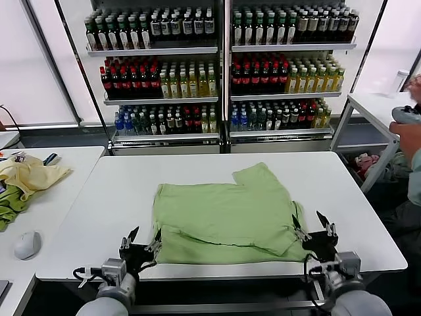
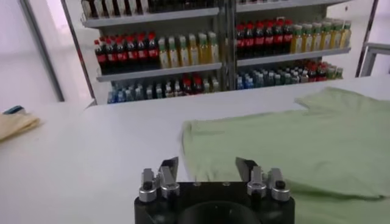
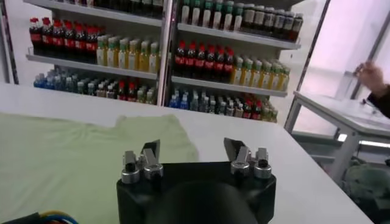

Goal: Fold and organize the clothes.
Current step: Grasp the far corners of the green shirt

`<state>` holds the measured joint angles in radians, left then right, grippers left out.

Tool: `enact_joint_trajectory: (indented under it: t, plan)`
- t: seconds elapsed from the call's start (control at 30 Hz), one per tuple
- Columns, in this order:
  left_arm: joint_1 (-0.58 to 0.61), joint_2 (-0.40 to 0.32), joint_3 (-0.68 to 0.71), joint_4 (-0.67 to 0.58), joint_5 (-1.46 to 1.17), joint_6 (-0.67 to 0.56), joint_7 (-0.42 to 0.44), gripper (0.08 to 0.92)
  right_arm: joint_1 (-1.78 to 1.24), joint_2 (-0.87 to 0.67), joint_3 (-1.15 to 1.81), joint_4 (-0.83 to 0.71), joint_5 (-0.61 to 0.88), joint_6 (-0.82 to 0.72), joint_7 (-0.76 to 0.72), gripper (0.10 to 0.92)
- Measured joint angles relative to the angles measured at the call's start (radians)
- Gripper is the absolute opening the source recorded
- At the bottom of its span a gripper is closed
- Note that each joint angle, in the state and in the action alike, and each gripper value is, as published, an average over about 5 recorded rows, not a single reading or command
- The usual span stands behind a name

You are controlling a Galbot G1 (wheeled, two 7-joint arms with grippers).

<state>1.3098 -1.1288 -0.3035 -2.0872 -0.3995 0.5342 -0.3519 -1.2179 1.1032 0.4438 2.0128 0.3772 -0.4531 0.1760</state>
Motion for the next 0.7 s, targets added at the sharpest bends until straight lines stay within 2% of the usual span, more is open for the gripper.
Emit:
enact_joint_trajectory:
  t: [0.4, 0.7]
  plan:
    - [-0.347, -0.013, 0.128, 0.333, -0.048, -0.009, -0.014, 0.823, 0.382, 0.031, -0.177, -0.350, 0.077, -0.044, 0.011, 0.823]
    - [-0.538, -0.051, 0.191, 0.564, -0.059, -0.014, -0.019, 0.823, 0.594, 0.081, -0.266, -0.599, 0.093, -0.053, 0.006, 0.823]
